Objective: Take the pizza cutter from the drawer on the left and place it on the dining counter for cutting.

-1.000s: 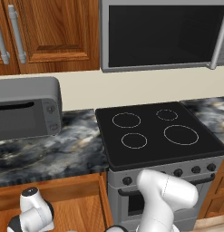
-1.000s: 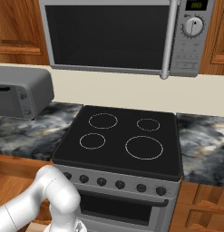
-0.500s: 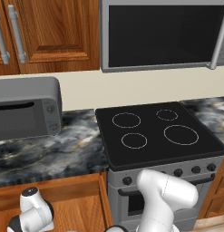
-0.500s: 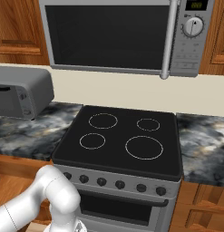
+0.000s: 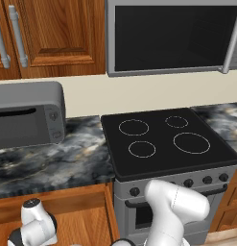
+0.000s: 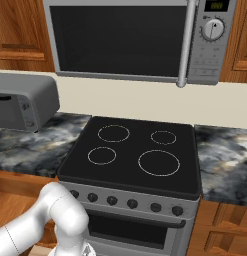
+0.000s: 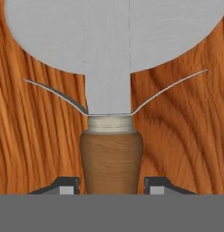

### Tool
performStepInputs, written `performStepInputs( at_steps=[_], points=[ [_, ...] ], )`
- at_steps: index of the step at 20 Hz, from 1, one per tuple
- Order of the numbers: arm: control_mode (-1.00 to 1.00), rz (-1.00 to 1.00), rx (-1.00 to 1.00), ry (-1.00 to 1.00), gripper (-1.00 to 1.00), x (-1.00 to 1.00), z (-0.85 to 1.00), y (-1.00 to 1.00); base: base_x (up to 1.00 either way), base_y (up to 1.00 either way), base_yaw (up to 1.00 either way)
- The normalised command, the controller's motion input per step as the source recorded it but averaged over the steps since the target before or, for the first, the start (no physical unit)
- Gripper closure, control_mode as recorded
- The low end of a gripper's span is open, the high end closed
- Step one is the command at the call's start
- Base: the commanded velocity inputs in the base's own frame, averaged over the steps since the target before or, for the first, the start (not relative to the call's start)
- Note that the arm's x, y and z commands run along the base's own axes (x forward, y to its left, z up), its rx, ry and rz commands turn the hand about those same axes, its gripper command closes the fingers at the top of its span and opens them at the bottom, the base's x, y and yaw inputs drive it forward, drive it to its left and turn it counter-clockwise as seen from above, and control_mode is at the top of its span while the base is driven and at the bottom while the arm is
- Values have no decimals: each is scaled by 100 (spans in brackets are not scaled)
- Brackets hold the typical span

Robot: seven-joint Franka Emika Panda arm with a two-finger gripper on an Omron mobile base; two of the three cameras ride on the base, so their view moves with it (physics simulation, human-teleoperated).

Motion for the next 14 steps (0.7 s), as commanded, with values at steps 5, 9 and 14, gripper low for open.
performStepInputs(
  at_steps=[5,9,14],
  points=[
    [-100,0,0,0,100,-19,39,-1,0,0,0],
    [-100,0,0,-1,100,-6,67,-2,0,0,0],
    [-100,0,1,0,100,-31,65,-18,0,0,0]
  ],
)
